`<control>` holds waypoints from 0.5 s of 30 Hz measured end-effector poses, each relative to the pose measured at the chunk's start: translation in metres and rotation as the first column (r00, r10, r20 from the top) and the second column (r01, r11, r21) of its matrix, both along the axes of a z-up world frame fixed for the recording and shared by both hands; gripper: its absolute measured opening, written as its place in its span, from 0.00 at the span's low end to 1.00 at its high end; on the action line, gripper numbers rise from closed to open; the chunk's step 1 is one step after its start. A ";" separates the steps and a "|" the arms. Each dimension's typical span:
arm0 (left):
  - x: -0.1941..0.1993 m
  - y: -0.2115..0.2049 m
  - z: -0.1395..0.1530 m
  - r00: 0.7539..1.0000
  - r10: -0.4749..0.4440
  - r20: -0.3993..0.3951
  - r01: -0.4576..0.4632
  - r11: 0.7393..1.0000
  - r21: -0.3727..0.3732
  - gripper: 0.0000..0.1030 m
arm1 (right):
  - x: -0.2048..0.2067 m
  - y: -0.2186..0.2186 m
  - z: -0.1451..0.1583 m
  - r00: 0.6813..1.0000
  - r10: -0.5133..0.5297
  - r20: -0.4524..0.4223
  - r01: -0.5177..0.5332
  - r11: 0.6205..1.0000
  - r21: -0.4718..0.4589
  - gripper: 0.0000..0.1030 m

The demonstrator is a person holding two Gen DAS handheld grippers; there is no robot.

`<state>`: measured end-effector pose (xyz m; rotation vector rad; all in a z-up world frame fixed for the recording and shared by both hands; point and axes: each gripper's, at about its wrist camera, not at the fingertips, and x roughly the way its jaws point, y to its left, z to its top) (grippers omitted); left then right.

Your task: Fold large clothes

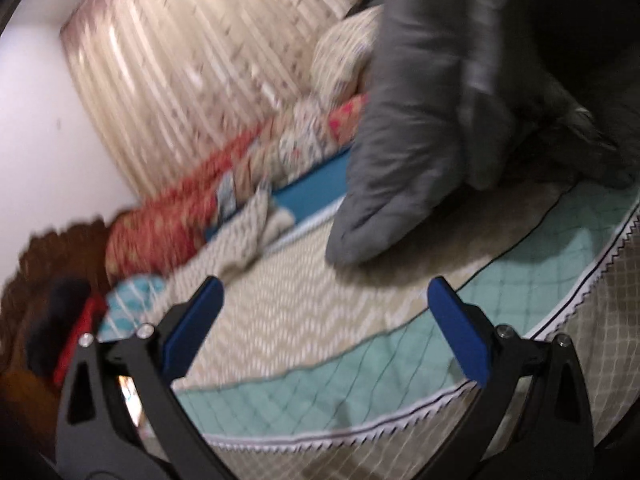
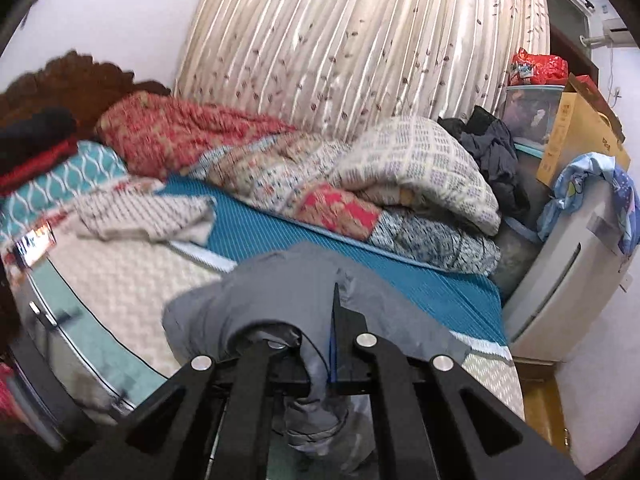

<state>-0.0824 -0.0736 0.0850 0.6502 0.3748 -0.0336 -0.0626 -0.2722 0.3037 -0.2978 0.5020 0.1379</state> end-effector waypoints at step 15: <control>0.036 -0.036 0.060 0.989 0.038 0.140 -0.038 0.999 -0.003 0.15 | -0.059 0.004 0.131 0.988 0.016 0.155 -0.019 1.000 0.017 0.70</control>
